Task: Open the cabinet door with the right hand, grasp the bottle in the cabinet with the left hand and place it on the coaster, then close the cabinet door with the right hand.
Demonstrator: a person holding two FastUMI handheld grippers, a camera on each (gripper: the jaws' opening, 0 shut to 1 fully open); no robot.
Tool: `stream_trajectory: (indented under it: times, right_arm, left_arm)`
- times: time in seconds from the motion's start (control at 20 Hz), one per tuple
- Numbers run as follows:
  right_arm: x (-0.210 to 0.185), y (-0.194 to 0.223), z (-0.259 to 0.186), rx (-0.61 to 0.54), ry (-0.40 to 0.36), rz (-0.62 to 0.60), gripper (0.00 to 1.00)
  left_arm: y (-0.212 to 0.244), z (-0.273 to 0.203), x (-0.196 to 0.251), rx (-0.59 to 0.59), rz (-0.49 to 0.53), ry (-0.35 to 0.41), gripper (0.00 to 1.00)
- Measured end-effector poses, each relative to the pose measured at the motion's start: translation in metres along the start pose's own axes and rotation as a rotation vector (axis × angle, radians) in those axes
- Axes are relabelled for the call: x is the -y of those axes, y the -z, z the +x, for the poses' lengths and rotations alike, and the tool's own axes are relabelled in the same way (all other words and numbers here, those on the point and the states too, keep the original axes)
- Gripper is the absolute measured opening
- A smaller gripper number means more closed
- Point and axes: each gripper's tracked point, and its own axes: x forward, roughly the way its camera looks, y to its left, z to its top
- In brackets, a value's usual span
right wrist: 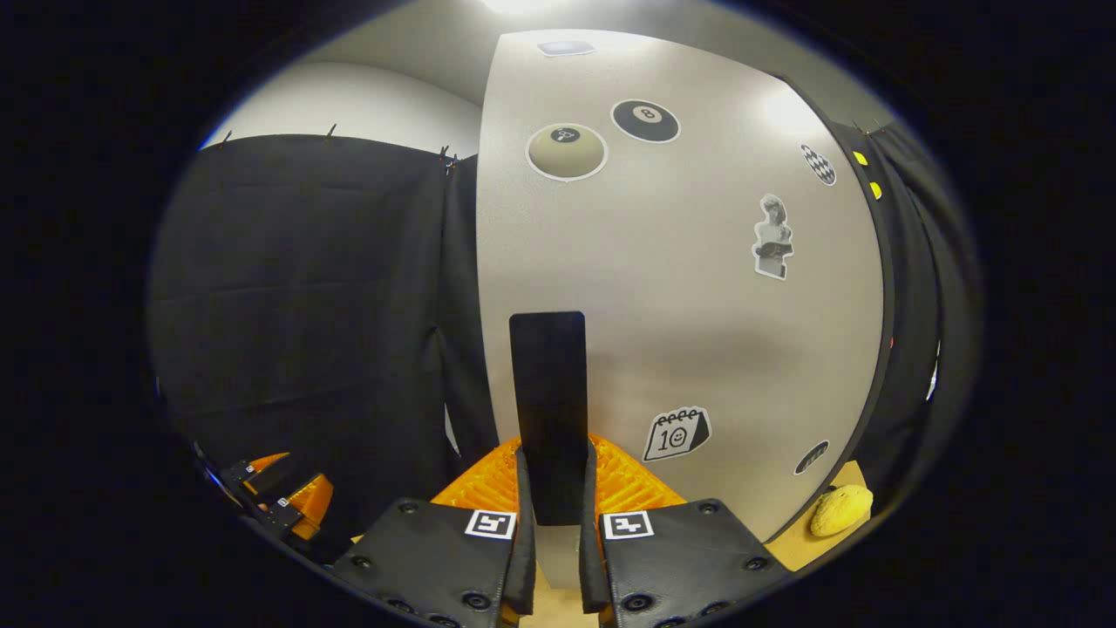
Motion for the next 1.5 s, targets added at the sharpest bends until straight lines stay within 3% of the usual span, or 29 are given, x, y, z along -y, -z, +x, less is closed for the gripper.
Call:
stream_trajectory:
  times: [0.45,0.65,1.05,1.4,1.5]
  right_arm:
    - [0.011,0.002,-0.01,0.001,-0.193,-0.025,0.22]
    - [0.018,0.002,-0.017,0.01,-0.226,-0.032,0.22]
    - [0.033,0.002,-0.03,0.033,-0.223,-0.027,0.22]
    - [0.052,-0.001,-0.037,0.054,-0.168,-0.019,0.24]
    - [0.059,-0.002,-0.04,0.065,-0.134,-0.026,0.2]
  left_arm:
    - [-0.005,-0.005,0.043,-0.008,-0.005,0.11,0.9]
    - [-0.012,-0.005,0.06,0.014,-0.002,0.152,0.89]
    - [-0.017,-0.011,0.083,0.02,0.009,0.217,0.89]
    - [-0.018,-0.017,0.098,0.014,0.002,0.233,0.88]
    - [-0.018,-0.017,0.1,0.015,0.003,0.234,0.89]
